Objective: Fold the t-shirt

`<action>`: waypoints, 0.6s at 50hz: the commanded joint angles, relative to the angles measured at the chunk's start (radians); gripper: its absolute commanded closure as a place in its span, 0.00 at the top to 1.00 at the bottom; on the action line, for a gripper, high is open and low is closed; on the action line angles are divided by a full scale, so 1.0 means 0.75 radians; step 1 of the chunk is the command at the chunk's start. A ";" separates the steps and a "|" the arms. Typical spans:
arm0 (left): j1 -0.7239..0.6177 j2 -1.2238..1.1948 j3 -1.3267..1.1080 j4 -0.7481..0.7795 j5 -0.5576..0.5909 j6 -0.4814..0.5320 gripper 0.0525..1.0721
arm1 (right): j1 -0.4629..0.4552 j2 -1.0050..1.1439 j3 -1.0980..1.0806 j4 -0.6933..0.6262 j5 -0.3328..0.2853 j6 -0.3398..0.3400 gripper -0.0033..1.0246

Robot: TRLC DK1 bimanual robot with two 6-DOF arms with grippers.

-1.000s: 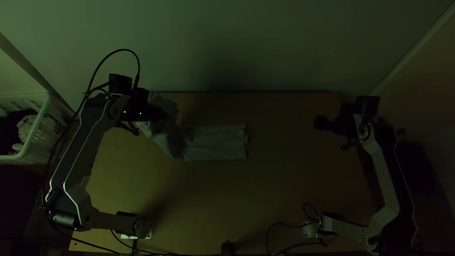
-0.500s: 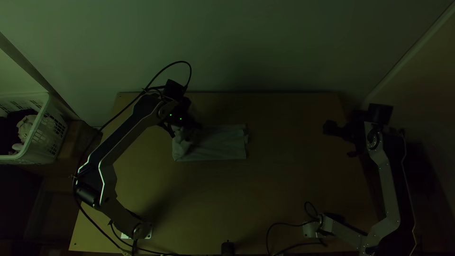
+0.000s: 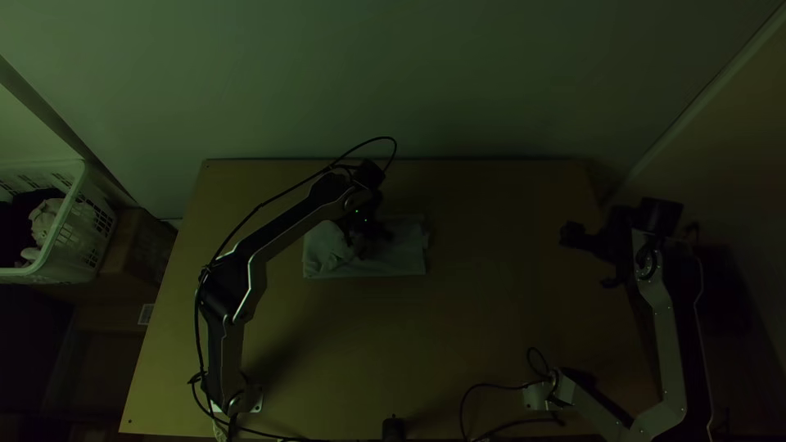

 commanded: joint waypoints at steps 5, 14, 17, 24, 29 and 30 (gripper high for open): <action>-0.117 0.158 0.311 -0.145 0.000 -0.060 0.96 | -0.017 -0.064 -0.087 0.004 0.005 -0.013 0.96; -0.198 0.223 0.405 -0.147 0.067 -0.074 0.96 | -0.017 -0.088 -0.134 0.012 0.005 -0.009 0.96; -0.205 0.229 0.409 -0.153 0.174 -0.086 0.96 | -0.025 -0.090 -0.140 0.021 0.005 -0.009 0.96; -0.194 0.229 0.430 -0.155 0.362 -0.146 0.95 | -0.064 -0.090 -0.140 0.037 0.005 -0.017 0.96; -0.194 0.231 0.430 -0.145 0.366 -0.140 0.95 | -0.082 -0.090 -0.142 0.039 0.005 -0.021 0.96; -0.192 0.229 0.432 -0.145 0.368 -0.137 0.95 | -0.082 -0.090 -0.144 0.039 0.005 -0.021 0.96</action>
